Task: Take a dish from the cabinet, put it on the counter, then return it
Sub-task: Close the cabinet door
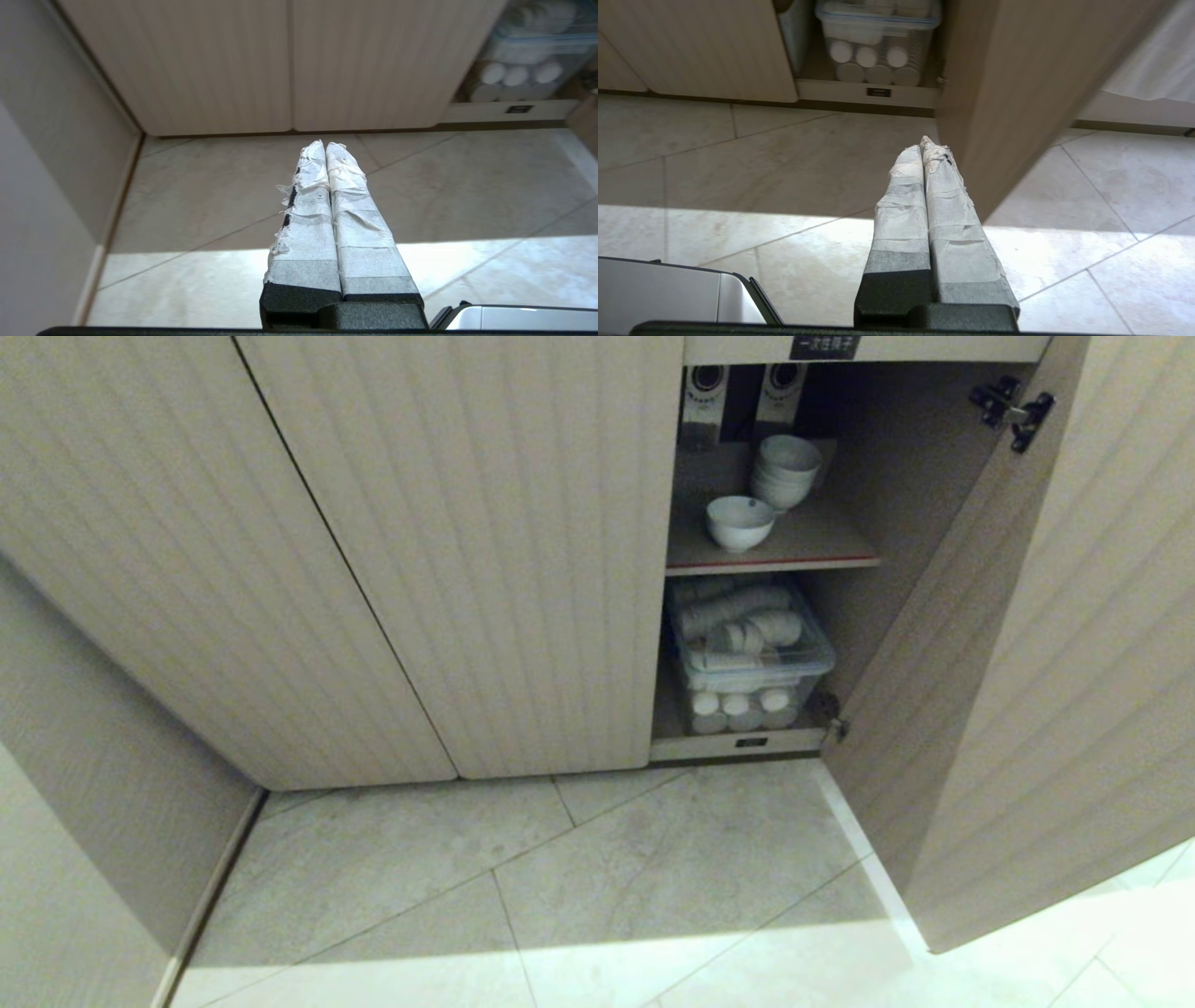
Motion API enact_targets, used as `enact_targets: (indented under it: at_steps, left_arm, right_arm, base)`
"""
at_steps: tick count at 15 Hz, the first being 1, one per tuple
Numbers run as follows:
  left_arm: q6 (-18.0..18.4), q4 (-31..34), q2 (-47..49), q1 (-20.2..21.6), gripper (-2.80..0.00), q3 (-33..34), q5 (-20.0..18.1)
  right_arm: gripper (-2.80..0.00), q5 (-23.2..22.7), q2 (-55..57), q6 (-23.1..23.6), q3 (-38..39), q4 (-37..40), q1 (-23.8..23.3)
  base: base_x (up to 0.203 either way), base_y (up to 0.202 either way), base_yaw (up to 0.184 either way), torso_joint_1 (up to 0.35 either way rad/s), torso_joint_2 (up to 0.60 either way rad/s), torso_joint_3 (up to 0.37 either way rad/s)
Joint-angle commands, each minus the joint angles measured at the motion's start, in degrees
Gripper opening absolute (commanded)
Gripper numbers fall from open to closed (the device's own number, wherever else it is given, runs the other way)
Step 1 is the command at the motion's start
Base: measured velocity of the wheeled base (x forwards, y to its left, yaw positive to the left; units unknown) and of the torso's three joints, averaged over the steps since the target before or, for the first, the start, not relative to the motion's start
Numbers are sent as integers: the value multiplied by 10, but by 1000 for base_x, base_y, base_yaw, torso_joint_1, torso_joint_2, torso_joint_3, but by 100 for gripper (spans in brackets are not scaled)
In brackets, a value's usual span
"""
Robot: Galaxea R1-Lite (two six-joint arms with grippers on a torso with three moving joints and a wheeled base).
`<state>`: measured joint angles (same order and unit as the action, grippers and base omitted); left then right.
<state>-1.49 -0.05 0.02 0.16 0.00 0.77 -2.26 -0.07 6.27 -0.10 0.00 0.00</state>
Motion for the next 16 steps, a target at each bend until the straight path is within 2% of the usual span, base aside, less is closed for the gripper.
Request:
enact_targets:
  at_steps: [1,16]
  left_arm:
    - [0,0,0,0,-280,0,0]
    - [0,0,0,0,-280,0,1]
  right_arm:
    - [-280,0,1,1,0,1,0]
    - [-280,0,1,0,0,0,0]
  base:
    - [0,-195,2,7,2,-1]
    - [0,-196,-1,3,3,3]
